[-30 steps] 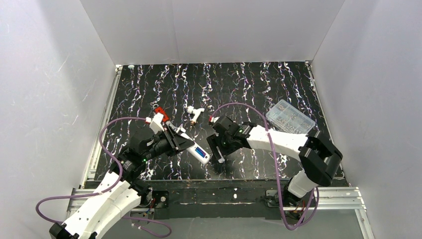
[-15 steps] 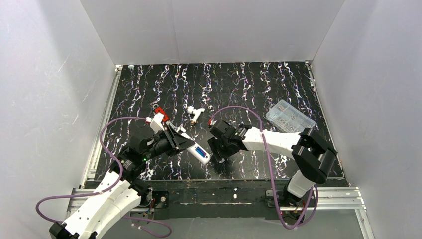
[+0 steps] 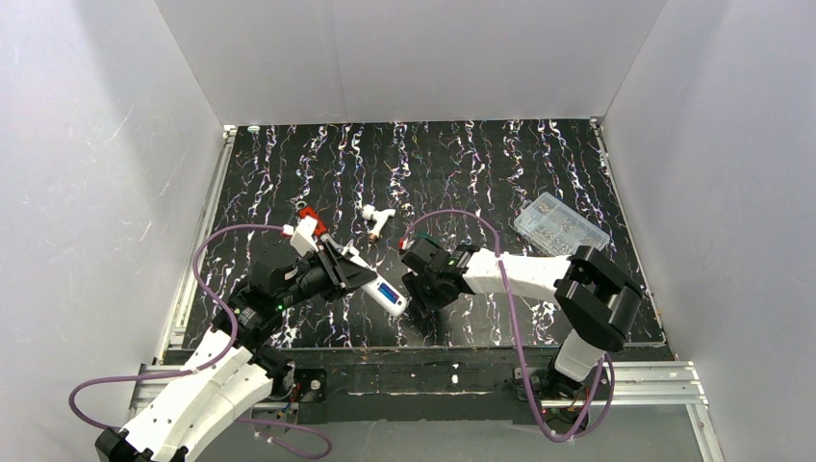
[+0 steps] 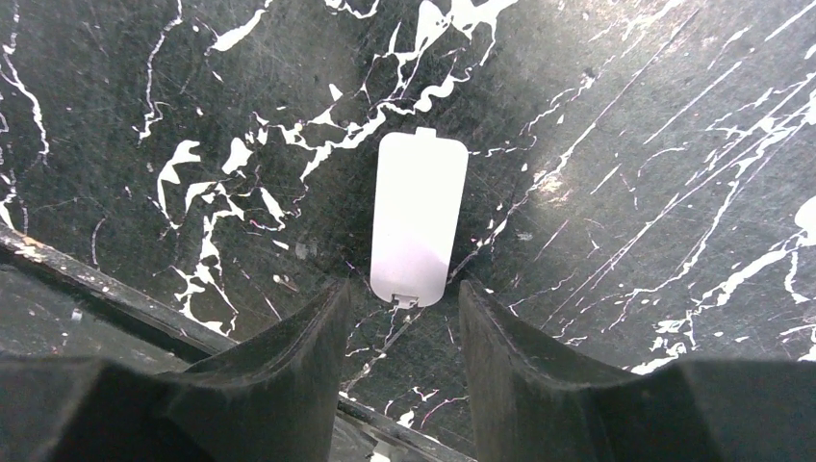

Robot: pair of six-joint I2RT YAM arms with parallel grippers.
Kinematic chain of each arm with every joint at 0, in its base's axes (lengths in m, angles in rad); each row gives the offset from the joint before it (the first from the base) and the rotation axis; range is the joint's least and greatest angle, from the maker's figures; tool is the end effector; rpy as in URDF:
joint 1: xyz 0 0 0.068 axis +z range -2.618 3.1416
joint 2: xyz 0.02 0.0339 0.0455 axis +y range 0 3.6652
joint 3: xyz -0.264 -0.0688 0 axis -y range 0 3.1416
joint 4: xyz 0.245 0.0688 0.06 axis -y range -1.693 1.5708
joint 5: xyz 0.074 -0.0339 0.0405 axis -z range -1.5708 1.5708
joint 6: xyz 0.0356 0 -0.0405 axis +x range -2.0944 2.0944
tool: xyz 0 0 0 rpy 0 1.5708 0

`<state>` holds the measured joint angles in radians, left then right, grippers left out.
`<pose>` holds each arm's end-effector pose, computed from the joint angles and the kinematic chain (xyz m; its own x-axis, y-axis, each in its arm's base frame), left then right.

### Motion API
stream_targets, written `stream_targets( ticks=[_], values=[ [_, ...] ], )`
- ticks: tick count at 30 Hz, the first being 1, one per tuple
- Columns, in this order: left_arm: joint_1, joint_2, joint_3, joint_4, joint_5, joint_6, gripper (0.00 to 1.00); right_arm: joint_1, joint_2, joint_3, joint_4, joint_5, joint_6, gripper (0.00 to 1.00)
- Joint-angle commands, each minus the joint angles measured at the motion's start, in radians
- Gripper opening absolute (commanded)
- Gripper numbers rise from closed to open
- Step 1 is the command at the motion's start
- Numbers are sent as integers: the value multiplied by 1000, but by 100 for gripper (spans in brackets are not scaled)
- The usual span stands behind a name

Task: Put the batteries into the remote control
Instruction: Pick up the battery cover at the center of the board.

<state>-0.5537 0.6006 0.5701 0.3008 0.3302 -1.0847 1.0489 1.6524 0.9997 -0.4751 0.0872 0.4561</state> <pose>0.1238 -0.0901 0.3439 -0.5687 -0.6318 -0.5268 0.5574 0.1750 -0.8116 0.1620 0.2754 0.1766 -0.7765 -0.4701 -0.4195 -0.5602 0.8199 0.1182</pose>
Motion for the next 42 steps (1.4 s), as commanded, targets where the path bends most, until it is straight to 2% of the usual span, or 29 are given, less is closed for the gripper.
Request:
stream_targets(
  ticks=[1,16,27,42],
  values=[
    [-2,-1,52,22,33,4,0,15,23,26,-20,25,3,52],
    [-2,-1,63,6,34,11,0,37,46,67,-39,105,10,56],
    [-2,-10,65,-8,34,16,0,40,49,68,-41,121,15,38],
    [-2,-4,41,48,-67,39,0,39,-68,79,-83,180,13,36]
  ],
)
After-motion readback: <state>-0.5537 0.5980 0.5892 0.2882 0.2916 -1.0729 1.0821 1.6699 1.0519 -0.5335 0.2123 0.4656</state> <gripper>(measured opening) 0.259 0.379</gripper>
